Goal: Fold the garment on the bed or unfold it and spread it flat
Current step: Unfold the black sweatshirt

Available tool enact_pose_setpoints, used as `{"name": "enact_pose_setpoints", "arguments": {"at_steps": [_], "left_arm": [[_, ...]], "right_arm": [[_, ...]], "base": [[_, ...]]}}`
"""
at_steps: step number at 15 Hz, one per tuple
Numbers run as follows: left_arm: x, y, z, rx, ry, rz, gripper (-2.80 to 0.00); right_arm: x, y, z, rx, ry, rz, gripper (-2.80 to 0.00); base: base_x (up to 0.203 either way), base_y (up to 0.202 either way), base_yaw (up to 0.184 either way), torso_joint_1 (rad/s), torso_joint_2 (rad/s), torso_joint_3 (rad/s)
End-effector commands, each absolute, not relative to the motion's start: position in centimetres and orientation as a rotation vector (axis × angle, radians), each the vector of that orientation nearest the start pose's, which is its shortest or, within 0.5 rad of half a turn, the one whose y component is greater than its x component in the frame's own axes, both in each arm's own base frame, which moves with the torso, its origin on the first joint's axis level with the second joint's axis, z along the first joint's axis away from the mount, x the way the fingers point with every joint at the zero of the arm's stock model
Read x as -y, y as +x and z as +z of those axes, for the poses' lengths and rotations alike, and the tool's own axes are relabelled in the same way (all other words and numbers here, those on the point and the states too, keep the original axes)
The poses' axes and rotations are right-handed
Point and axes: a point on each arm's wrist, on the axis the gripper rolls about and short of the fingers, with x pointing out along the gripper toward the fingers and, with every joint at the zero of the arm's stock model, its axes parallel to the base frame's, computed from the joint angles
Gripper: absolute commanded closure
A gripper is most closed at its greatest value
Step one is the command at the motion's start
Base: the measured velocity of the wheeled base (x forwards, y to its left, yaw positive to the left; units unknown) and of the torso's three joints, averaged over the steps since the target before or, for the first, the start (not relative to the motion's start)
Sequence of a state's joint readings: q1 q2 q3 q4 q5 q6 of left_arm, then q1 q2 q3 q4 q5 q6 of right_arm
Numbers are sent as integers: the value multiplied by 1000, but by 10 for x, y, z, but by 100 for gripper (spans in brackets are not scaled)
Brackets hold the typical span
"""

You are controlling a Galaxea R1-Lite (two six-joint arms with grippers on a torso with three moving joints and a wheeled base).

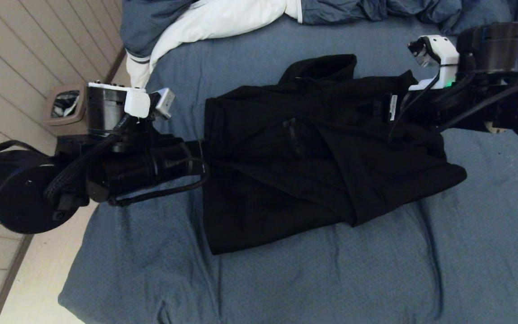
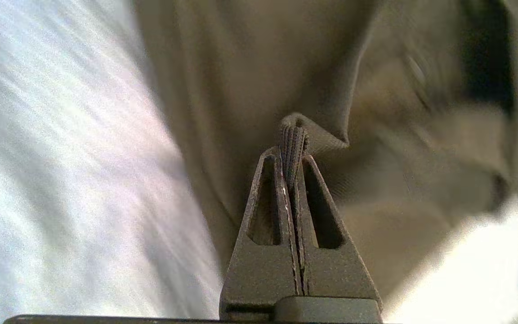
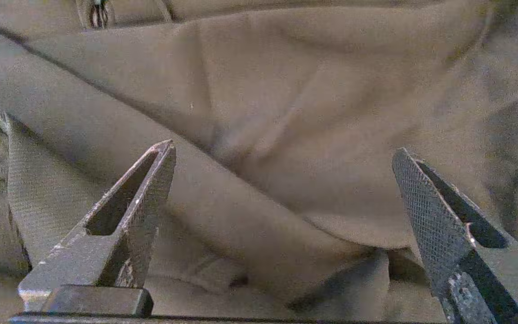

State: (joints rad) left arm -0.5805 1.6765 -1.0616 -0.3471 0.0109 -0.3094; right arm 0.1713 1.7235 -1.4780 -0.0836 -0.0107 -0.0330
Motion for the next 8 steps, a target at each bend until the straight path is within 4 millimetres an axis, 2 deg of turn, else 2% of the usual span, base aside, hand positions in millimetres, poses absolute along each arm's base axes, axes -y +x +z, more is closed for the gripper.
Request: {"name": "enact_pose_setpoints", "arguments": {"at_steps": [1, 4, 8], "left_arm": [[175, 230, 237, -351, -215, -590, 0], [178, 185, 226, -439, -167, -684, 0], [176, 148, 213, -515, -128, -768, 0]], "right_arm": [[-56, 332, 309, -159, -49, 160, -280], [-57, 332, 308, -162, -50, 164, -280], [-57, 332, 308, -165, -52, 164, -280]], "base": [[0, 0, 0, 0, 0, 0], [0, 0, 0, 0, 0, 0], [0, 0, 0, 0, 0, 0]]}}
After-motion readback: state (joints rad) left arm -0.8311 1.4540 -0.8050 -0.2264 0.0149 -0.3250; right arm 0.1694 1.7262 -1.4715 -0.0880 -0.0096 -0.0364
